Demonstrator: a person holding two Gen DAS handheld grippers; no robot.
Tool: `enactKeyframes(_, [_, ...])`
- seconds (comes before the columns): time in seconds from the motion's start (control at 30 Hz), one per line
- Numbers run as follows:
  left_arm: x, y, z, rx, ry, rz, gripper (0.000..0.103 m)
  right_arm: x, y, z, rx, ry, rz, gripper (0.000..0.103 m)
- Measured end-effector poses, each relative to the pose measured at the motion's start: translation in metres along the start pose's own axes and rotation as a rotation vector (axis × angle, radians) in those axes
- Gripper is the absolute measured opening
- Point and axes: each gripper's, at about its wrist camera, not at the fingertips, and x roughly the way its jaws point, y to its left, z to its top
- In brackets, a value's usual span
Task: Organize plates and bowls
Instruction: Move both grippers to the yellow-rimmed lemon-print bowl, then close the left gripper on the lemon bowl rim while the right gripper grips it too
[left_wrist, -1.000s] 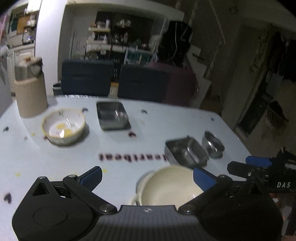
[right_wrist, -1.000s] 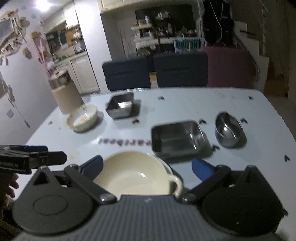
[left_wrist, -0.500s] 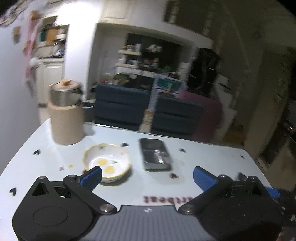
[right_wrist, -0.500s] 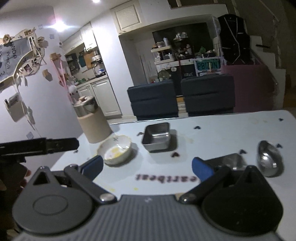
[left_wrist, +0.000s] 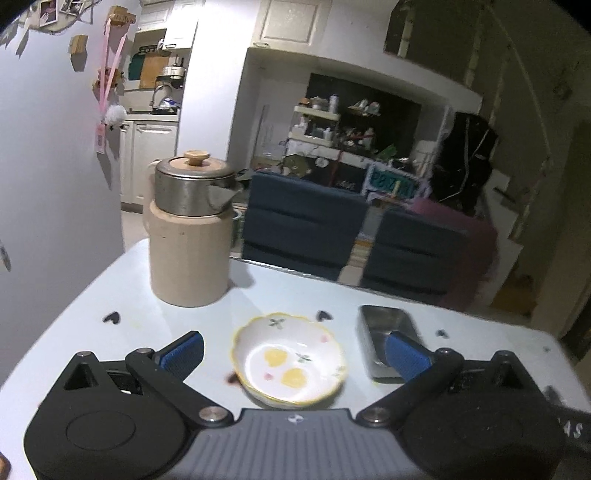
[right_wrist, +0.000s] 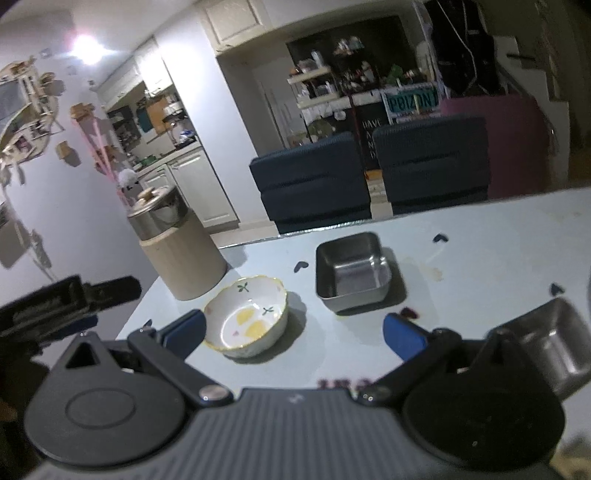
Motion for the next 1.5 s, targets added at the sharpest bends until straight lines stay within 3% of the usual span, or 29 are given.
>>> enactKeyframes(0.2, [0.045, 0.022, -0.001, -0.002, 0.062, 0.084, 0.103, 0.065, 0.015, 0.007, 0.056, 0.085, -0.038, 0.102])
enactKeyframes(0.37, [0.069, 0.038, -0.005, -0.044, 0.108, 0.105, 0.099, 0.115, 0.015, 0.006, 0.117, 0.168, -0.058, 0.077])
enactKeyframes(0.57, [0.095, 0.054, -0.014, -0.093, 0.158, 0.08, 0.08, 0.164, 0.017, 0.002, 0.175, 0.24, -0.075, 0.06])
enactKeyframes(0.8, [0.12, 0.066, -0.026, -0.128, 0.214, 0.063, 0.066, 0.2, 0.025, -0.002, 0.121, 0.301, -0.122, 0.026])
enactKeyframes(0.93, [0.129, 0.065, -0.029, -0.121, 0.229, 0.063, 0.06, 0.202, 0.031, -0.004, 0.011, 0.306, -0.089, 0.022])
enactKeyframes(1.07, [0.138, 0.066, -0.033, -0.12, 0.251, 0.052, 0.042, 0.201, 0.033, -0.004, -0.058, 0.318, -0.077, 0.021])
enactKeyframes(1.2, [0.142, 0.062, -0.035, -0.115, 0.271, 0.018, 0.034, 0.195, 0.029, -0.005, -0.114, 0.336, -0.074, 0.02])
enactKeyframes(1.5, [0.149, 0.037, -0.039, -0.038, 0.324, -0.055, 0.02, 0.177, 0.002, -0.001, -0.091, 0.367, -0.08, 0.016])
